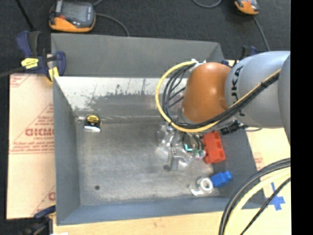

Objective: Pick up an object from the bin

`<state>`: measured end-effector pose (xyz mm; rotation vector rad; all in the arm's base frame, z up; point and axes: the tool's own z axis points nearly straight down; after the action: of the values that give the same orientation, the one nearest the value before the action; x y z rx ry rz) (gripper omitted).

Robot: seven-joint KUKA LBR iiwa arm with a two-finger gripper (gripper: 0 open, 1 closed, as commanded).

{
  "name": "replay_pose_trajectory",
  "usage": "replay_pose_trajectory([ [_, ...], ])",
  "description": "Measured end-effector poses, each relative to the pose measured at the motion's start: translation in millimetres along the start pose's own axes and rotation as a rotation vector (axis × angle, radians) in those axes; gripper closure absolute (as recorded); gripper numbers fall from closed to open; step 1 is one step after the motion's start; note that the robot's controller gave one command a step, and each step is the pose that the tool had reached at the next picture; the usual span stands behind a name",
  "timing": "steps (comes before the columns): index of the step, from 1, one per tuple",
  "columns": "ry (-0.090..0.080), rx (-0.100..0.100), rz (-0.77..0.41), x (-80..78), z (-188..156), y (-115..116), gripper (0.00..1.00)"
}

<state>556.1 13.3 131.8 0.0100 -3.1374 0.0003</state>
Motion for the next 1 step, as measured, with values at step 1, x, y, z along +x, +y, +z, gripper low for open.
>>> replay_pose_trajectory([
  [1, -0.005, 0.003, 0.022, -60.1, 63.0, -81.5, 0.00],
])
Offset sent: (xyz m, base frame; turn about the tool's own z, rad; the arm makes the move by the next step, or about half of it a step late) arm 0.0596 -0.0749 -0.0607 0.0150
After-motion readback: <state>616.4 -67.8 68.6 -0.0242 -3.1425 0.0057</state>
